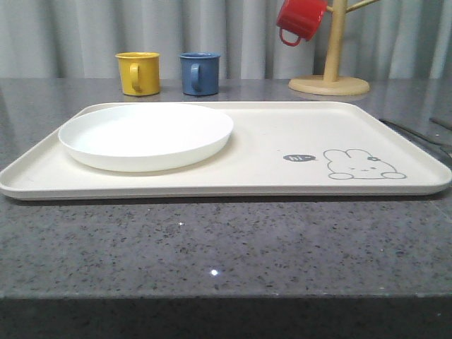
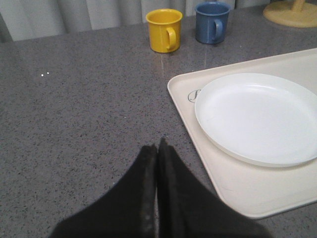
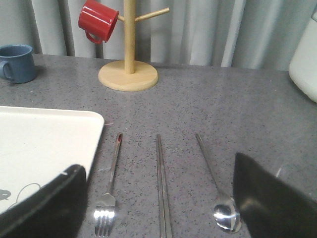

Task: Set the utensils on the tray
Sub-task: 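Release the plate and raise the left gripper away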

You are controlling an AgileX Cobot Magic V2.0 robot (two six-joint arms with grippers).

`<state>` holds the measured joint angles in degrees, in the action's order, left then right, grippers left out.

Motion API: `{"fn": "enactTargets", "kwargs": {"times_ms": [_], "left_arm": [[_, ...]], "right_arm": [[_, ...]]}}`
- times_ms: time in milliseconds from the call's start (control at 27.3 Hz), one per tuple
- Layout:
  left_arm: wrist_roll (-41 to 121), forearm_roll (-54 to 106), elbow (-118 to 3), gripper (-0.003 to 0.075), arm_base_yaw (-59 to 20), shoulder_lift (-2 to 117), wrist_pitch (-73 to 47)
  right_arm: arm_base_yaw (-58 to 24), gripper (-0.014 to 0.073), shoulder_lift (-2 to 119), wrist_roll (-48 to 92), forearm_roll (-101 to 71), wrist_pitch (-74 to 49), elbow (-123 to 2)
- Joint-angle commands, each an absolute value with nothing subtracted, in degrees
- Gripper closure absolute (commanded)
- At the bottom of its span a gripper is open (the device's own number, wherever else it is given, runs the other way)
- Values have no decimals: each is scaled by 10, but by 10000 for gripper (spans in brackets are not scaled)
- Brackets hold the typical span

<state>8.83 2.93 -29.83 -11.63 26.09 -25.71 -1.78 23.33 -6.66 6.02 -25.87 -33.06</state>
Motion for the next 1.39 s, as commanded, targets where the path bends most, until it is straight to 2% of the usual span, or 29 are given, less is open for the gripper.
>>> {"fn": "enactTargets", "kwargs": {"times_ms": [0, 183, 366, 1173, 1246, 1356], "left_arm": [[81, 40, -274, 739, -117, 193, -199], [81, 64, -236, 739, -117, 85, -201], [81, 64, -222, 739, -117, 30, -212], [81, 64, -221, 739, -117, 30, -211], [81, 64, -221, 739, -117, 30, -211], [81, 64, -221, 739, -117, 30, -211]], "right_arm": [[-14, -29, 240, -63, 70, -216, -348], [-14, -29, 240, -63, 70, -216, -348], [-14, -29, 240, -63, 70, -216, -348], [-14, -29, 240, -63, 70, -216, -348], [-14, -5, 244, -63, 70, -216, -348], [-14, 116, 274, -63, 70, -235, -362]]}}
